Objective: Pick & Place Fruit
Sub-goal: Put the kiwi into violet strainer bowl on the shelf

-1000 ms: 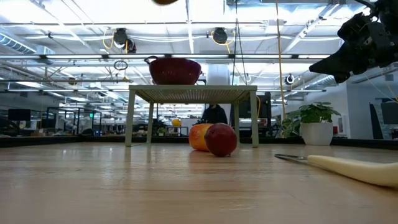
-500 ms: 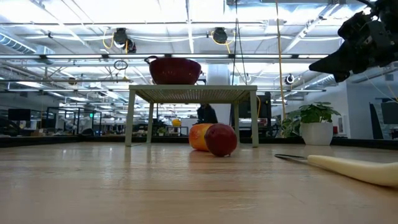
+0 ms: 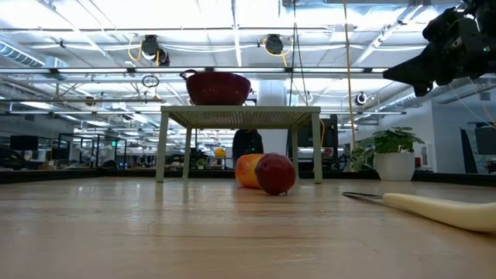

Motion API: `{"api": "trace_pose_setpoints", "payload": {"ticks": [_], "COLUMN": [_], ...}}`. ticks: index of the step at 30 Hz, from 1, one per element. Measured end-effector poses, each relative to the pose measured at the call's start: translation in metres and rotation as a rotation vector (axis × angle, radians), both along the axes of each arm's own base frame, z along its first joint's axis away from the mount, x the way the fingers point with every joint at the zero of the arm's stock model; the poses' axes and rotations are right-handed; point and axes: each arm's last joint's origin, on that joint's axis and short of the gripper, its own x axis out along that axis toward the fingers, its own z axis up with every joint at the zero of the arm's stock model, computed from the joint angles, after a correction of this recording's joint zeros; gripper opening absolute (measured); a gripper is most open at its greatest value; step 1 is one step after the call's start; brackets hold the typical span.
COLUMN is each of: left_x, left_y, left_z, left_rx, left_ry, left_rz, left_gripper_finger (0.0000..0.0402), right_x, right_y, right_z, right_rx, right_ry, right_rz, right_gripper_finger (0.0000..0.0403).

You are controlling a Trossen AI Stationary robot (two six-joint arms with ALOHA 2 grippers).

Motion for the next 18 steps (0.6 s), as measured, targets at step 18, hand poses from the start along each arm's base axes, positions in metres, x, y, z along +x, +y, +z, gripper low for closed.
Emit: {"api": "trace_pose_setpoints", "payload": {"ticks": [18], "left_x": [0.02], "left_y": [0.031], "left_z": [0.005], "left_rx": [-0.923], "left_ry": [-0.197], "left_rz": [-0.431], "left_gripper_finger": [0.0216], "right_x": [0.0], "right_y": [0.001], "right_z": [0.0], "right_rx": [0.002], "right_ry": [-0.001], "right_rz": [0.027], "right_gripper_finger": [0.0]}}
